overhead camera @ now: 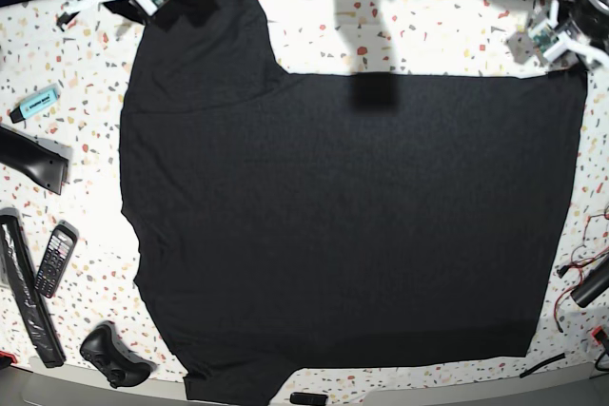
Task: Fold the T-shirt properly
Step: 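Move both grippers down to the shirt's shoulder corners by the collar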
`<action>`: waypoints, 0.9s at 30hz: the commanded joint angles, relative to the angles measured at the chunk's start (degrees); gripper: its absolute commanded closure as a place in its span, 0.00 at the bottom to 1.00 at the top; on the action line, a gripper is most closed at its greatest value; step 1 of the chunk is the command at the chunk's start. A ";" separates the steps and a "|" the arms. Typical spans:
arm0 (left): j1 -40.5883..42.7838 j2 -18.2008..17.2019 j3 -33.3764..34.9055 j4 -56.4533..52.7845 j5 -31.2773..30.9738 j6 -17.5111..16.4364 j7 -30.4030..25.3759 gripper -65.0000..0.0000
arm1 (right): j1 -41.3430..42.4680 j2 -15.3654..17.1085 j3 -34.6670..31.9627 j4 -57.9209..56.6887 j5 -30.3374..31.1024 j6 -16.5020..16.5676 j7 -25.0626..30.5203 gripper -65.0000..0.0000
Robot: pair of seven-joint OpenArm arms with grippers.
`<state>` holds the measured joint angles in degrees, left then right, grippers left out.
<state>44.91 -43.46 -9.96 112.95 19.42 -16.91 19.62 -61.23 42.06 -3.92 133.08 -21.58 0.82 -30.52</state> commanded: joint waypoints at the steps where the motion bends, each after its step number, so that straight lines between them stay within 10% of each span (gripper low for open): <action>1: -0.26 -1.84 -0.35 -0.35 0.07 0.76 -1.60 0.73 | -0.55 0.22 0.35 1.07 -0.76 -0.44 0.50 0.93; 8: -4.94 -7.89 7.19 -10.10 1.88 0.17 -4.26 0.72 | -0.52 -3.54 0.33 1.07 -0.92 -0.44 0.22 0.93; 27: -26.99 -8.02 27.87 -32.52 6.08 1.84 -5.60 0.72 | -0.52 -5.40 0.33 1.07 -3.82 -0.46 -1.92 0.93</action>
<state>17.87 -50.52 17.80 80.68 25.78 -13.65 13.21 -61.25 36.29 -3.81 133.08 -24.34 0.82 -33.06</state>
